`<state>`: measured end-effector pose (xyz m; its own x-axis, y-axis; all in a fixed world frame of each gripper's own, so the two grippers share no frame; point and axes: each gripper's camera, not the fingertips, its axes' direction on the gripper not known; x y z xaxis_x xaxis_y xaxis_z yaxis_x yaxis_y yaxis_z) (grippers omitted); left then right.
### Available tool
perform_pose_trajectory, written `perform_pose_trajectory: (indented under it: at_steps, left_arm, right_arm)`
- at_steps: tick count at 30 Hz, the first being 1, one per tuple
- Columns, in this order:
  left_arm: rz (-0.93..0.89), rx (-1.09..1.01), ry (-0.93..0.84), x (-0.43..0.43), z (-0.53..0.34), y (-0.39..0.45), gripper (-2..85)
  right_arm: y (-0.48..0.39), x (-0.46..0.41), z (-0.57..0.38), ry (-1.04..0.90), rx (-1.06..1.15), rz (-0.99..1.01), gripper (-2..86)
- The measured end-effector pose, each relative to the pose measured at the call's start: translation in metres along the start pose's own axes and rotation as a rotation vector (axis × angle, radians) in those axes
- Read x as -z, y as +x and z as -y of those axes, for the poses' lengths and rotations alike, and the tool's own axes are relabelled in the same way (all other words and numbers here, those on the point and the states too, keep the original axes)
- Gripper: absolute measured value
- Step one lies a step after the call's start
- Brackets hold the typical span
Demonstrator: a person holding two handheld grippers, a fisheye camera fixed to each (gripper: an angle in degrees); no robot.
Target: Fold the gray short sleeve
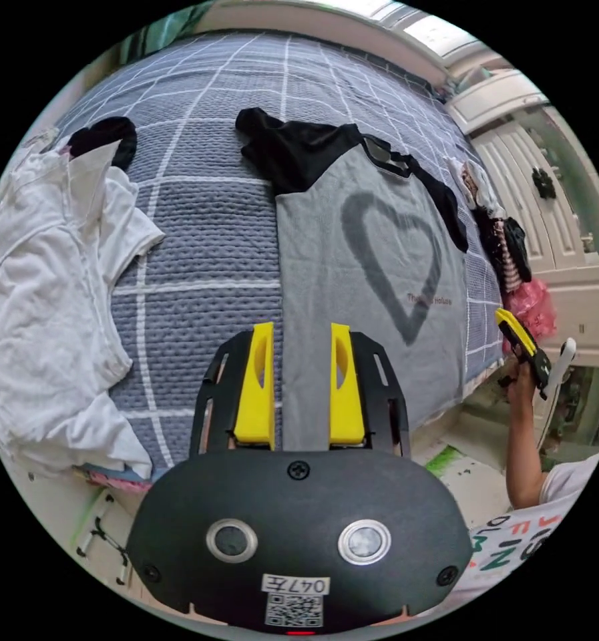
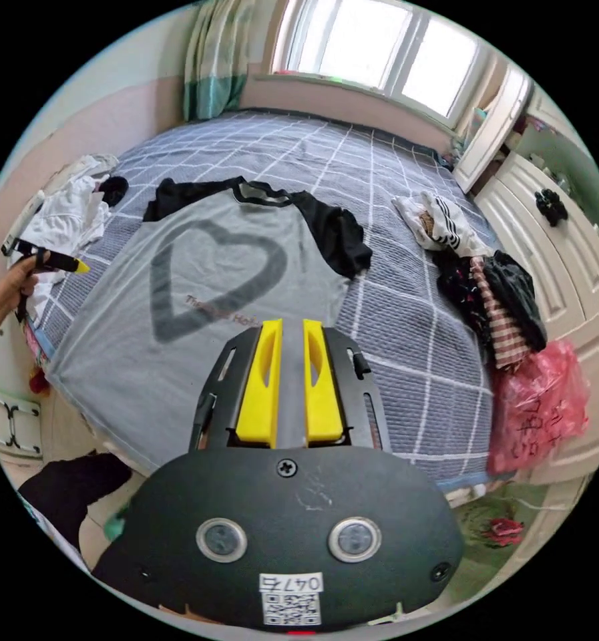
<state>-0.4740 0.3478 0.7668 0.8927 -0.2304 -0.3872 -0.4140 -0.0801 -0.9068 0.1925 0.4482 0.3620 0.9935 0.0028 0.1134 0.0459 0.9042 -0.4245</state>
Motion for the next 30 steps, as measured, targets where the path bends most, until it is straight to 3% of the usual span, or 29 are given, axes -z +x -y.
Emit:
perform_pose_trajectory:
  at_steps: [6,11,20,30]
  left_arm:
    - [0.163,-0.001,-0.042,-0.001,0.027,0.034,8.1]
    - [0.053,0.068,-0.098,-0.008,0.058,0.034,10.7]
    - [0.044,0.061,-0.191,-0.018,0.107,0.045,13.5]
    - [-0.008,0.069,-0.133,-0.011,0.13,0.04,11.0]
  right_arm:
    - [0.048,-0.02,0.022,-0.105,0.134,-0.013,-0.1]
    - [0.083,-0.032,0.026,-0.122,0.179,0.021,-0.5]
    - [0.095,-0.052,0.039,-0.078,0.174,0.052,-0.5]
    - [0.092,-0.017,0.048,-0.009,0.178,0.039,-0.5]
